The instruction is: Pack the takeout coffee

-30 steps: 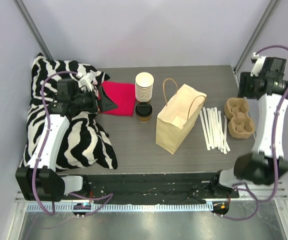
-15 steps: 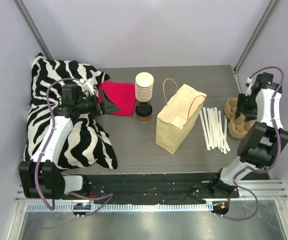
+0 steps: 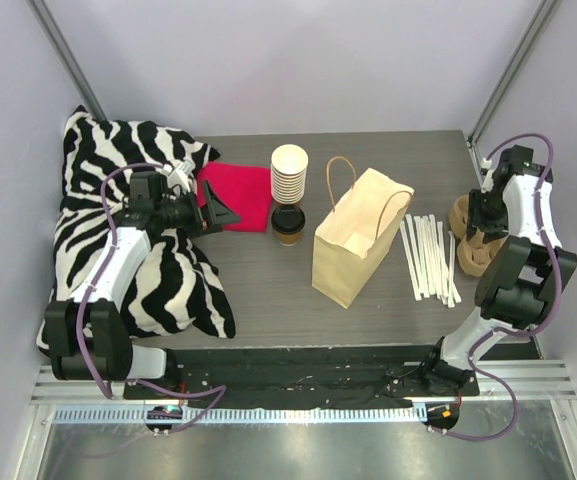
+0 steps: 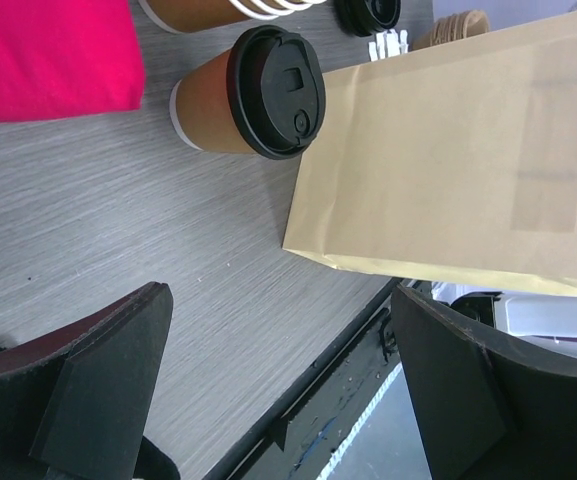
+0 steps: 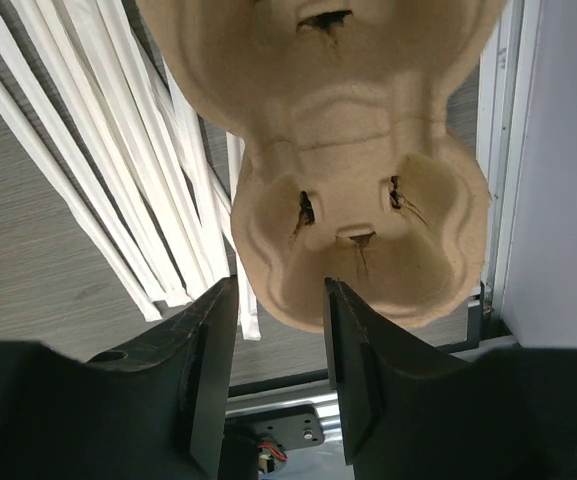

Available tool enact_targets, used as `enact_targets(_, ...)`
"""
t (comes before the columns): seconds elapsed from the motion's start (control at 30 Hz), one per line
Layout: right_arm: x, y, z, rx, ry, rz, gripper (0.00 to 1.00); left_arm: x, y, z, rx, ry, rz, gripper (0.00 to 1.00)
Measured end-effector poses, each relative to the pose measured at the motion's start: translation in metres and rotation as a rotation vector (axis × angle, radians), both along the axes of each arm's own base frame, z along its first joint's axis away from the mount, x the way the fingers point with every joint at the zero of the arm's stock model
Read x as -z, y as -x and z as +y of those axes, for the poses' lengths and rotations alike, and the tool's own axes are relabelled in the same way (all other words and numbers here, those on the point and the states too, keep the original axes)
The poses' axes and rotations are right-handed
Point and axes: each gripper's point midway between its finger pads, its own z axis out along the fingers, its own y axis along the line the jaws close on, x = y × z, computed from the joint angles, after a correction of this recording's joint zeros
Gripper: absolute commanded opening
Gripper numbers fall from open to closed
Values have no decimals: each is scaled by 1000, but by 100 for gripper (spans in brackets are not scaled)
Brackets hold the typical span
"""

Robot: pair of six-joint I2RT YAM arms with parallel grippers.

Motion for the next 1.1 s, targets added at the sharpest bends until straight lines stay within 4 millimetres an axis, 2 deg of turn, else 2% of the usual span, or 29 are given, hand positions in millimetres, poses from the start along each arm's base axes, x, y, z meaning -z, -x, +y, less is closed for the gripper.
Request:
enact_targets(0.17, 12, -8, 13, -55, 4, 40, 46, -2, -1, -1, 4, 9, -11, 95)
enact_targets(0.3, 12, -14, 21, -88, 27, 37, 46, -3, -2, -1, 7, 14, -15, 95)
enact_targets(0.6, 23, -14, 9, -72, 78, 78, 44, 0, -3, -3, 15, 24, -2, 95)
enact_targets(0.77, 26, -15, 8, -71, 81, 86, 30, 1, -3, -4, 13, 34, 11, 95)
enact_targets(0.9, 26, -15, 8, -70, 79, 87, 24, 2, -3, -4, 13, 35, 18, 95)
enact_targets(1.1, 27, -15, 10, -72, 71, 84, 5, 4, -4, -4, 13, 35, 20, 95)
